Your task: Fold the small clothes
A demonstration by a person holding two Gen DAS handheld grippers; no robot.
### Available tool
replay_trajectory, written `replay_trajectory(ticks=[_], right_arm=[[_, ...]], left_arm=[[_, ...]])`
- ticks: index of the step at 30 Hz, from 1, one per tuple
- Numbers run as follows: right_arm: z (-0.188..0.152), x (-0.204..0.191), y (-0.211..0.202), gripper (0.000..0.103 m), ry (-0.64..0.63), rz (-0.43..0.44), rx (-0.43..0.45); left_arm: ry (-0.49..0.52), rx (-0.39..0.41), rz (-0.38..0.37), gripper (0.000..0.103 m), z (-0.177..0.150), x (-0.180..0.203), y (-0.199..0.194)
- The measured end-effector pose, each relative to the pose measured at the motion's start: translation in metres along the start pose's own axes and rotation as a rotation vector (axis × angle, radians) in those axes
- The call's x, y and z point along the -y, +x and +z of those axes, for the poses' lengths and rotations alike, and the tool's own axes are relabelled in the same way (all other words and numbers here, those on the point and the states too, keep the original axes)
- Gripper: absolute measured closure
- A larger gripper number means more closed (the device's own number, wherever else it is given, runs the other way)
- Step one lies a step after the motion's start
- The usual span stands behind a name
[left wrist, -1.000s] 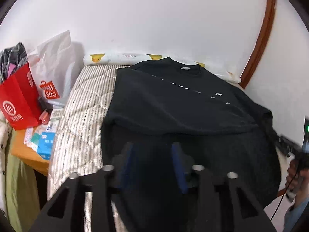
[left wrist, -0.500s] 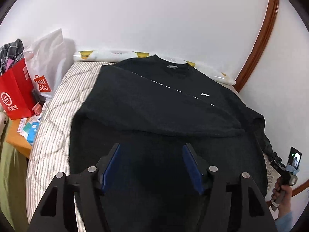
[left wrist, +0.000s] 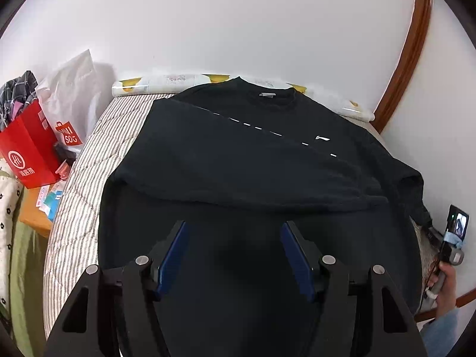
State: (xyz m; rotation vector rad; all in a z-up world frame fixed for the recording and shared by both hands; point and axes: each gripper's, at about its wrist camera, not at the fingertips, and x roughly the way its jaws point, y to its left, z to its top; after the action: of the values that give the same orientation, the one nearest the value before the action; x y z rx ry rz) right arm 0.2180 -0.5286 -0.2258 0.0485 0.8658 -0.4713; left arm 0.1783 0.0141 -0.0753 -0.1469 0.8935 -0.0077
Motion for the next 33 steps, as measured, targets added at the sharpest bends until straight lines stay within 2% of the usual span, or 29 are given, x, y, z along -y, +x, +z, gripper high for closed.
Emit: replay_trajectory(ticks=[2,6,8,10,13,17,21,24,26,28,31,33], right_arm=[[0.01,0.006,0.005,0.096,-0.006,-0.029,0.018],[0.044,0.043,-0.01,0.096,0.113,-0.073,0.069],[0.063,0.053,-0.027,0.096,0.154,-0.038,0.111],[0.077,0.045,-0.047,0.096,0.141,-0.02,0.164],[0.097,0.01,-0.092,0.096,0.076,0.029,0.274],[0.118,-0.05,-0.145,0.096,0.01,0.159,0.371],[0.124,-0.137,-0.198,0.096,-0.131,0.295,0.464],[0.115,-0.197,-0.224,0.096,-0.231,0.407,0.498],[0.106,-0.23,-0.231,0.096,-0.291,0.458,0.509],[0.082,-0.262,-0.235,0.095,-0.368,0.492,0.508],[0.063,-0.303,-0.215,0.095,-0.437,0.516,0.441],[0.054,-0.319,-0.199,0.095,-0.437,0.525,0.381]], left_arm=[[-0.015,0.008,0.002,0.041,0.001,-0.006,-0.003],[-0.024,0.017,0.019,0.041,0.002,-0.019,-0.003],[-0.028,0.02,0.021,0.041,0.002,-0.024,-0.001],[-0.045,0.017,0.014,0.041,0.002,-0.031,0.002],[-0.069,0.012,-0.002,0.041,0.001,-0.038,0.006],[-0.079,0.016,-0.008,0.041,-0.002,-0.048,0.008],[-0.079,0.022,0.008,0.041,-0.002,-0.059,0.009],[-0.087,0.02,0.007,0.041,-0.002,-0.069,0.011],[-0.089,0.017,0.006,0.041,-0.003,-0.073,0.013],[-0.089,0.009,0.006,0.041,-0.005,-0.078,0.016],[-0.096,-0.007,0.006,0.041,-0.006,-0.086,0.022],[-0.1,-0.02,0.009,0.041,-0.007,-0.09,0.027]])
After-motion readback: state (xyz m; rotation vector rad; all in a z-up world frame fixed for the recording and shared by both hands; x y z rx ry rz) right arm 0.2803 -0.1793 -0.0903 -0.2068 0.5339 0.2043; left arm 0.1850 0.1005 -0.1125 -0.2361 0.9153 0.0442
